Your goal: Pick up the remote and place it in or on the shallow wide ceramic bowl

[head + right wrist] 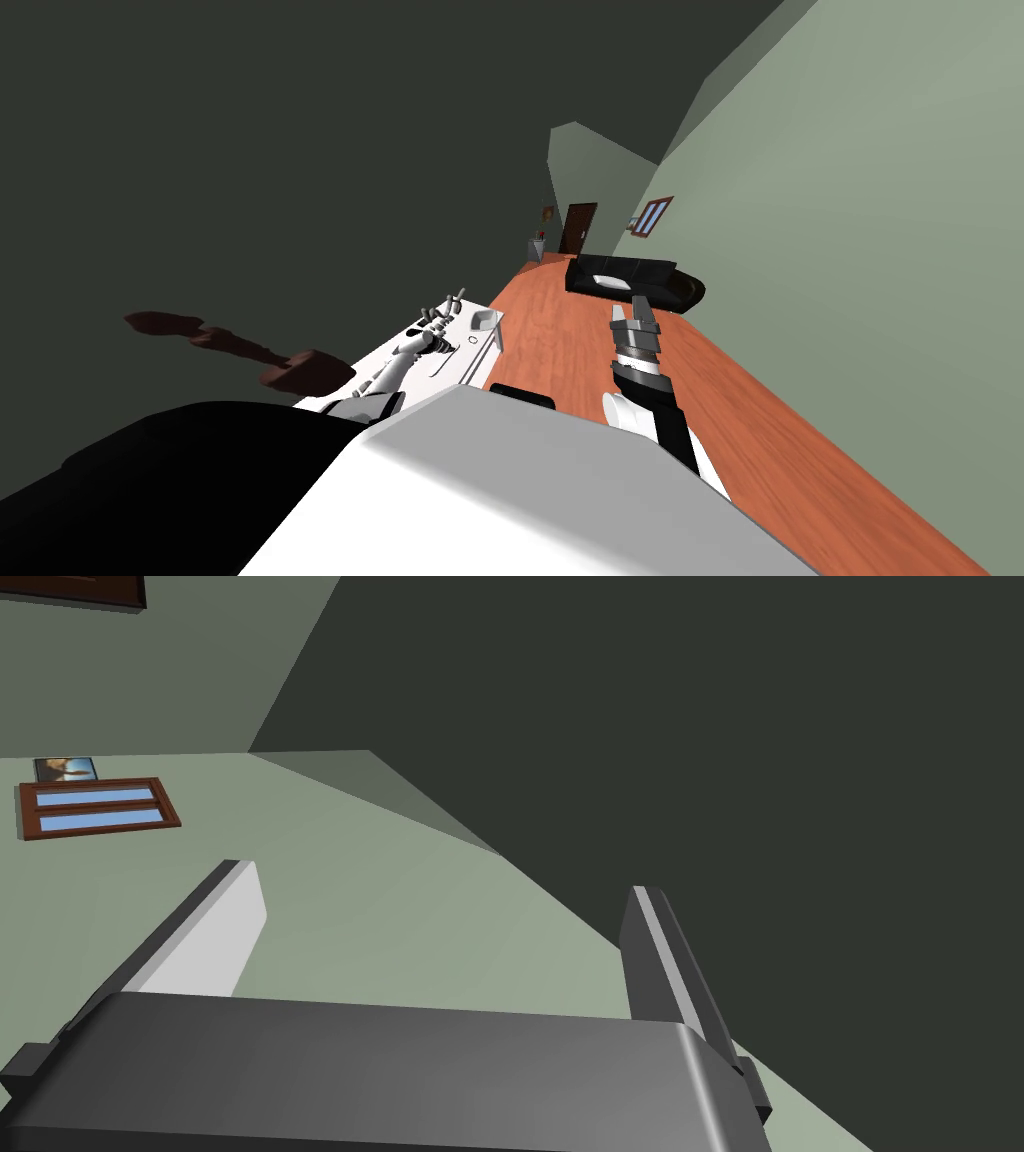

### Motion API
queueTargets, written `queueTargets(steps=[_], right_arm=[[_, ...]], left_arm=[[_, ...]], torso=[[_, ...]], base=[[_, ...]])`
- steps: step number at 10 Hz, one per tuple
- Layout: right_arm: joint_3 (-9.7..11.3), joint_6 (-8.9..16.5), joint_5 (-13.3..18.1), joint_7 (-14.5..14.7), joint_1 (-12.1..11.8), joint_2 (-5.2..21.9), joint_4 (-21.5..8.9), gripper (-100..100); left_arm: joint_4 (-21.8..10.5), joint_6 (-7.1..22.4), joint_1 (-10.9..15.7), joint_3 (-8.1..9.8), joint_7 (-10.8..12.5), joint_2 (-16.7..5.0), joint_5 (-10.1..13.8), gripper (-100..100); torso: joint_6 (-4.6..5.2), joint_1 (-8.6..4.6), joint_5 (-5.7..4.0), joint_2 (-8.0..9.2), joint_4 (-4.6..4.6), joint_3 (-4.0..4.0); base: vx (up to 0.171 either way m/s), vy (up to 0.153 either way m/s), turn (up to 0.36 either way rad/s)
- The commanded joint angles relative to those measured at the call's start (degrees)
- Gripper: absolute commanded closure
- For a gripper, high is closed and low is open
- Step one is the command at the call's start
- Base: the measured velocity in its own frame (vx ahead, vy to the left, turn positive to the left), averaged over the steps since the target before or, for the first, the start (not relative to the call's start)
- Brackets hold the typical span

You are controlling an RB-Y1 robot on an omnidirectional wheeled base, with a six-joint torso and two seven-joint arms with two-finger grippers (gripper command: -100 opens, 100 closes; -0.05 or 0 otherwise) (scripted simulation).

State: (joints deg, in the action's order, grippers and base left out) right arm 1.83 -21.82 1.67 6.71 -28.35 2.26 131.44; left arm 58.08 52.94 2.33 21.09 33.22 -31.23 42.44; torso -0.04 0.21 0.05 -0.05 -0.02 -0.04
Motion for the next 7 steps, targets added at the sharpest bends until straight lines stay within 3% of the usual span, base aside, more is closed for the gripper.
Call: queueTargets(steps=[1, 7], right_arm=[[0.00, 0.00, 0.00, 0.00, 0.00, 0.00, 0.00, 0], [0.00, 0.00, 0.00, 0.00, 0.00, 0.00, 0.00, 0]], left_arm=[[-2.59, 2.86, -0.48, 0.33, 0.75, -0.33, 1.14, -100], [-6.84, 6.34, -2.07, 0.26, 1.64, 0.30, 2.29, -100]], torso=[[0.00, 0.00, 0.00, 0.00, 0.00, 0.00], [0.01, -0.01, 0.00, 0.05, 0.02, 0.03]], base=[[0.037, 0.068, -0.053], [0.005, 0.056, -0.017]])
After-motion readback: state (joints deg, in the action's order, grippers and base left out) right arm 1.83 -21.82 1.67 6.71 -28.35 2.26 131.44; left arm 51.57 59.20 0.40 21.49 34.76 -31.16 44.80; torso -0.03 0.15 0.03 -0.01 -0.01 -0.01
